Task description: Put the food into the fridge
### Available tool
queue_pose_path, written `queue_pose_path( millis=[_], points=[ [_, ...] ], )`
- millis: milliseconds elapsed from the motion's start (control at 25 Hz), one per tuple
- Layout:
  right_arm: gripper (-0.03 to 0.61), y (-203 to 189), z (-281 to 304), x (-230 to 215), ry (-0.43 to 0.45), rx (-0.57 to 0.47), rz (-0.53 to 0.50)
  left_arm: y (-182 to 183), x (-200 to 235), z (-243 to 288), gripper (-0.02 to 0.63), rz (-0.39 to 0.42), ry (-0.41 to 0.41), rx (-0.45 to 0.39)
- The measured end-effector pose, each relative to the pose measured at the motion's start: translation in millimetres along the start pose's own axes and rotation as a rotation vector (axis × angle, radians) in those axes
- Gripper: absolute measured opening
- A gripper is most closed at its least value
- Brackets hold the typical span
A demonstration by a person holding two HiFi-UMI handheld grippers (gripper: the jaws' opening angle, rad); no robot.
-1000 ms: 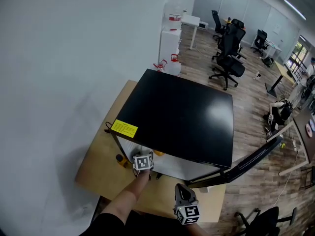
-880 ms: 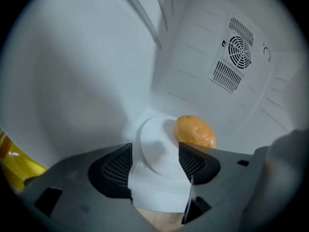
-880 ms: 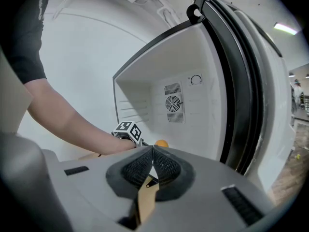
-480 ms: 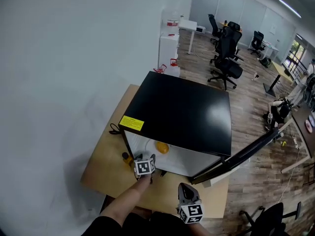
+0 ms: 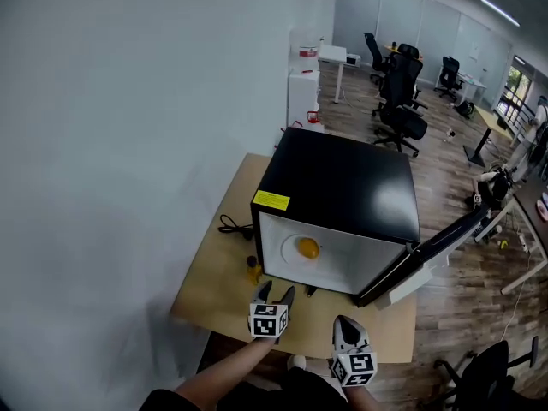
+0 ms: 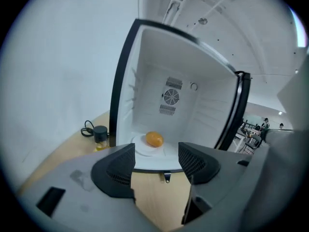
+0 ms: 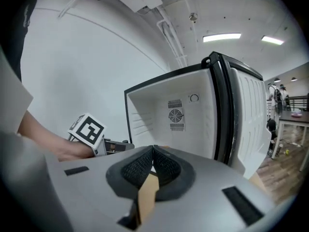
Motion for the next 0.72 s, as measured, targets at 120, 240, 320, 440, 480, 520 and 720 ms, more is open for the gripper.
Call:
queue_pose_path(
  millis=[120,240,320,440,480,520,720],
  points=[
    [0.06,3,-26,14,-0.02,-0.017,-0.005,0,-30,-54,0.273,0.042,-0.039,-0.084],
    [0.06,7,-52,35,-0.034,-0.017,0.016,-1,-55,-107,0.257,0.043,-0.092,-0.146],
    [0.06,11,-70,53,-0.03,-0.033,0.004,-3,-70,-141,0.196,0.058,-0.127,-0.185],
    [0.06,17,-99,74,-0.026,-0.061,-0.018,-4,-89,-184,0.07,0.067,-0.138,-0.228],
    [0.06,18,-108,81,-0.026,-0.064,-0.015,-5,-94,-197,0.041,0.065,-0.139,-0.235],
    [0.06,17,-117,88,-0.027,-0.063,-0.011,-6,-98,-210,0.034,0.066,-0.141,-0.24],
    [0.06,8,-147,108,-0.042,-0.058,-0.017,-13,-111,-252,0.02,0.151,-0.144,-0.25]
  ],
)
Point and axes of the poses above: the fingertips, and each gripper's own axes: z forward along the fingers, x to its left, y out of its top, the point moved 10 cm from there along -z, backward along the fingers, and after that the axes turned 11 degrees about -y, right-handed, at the moved point
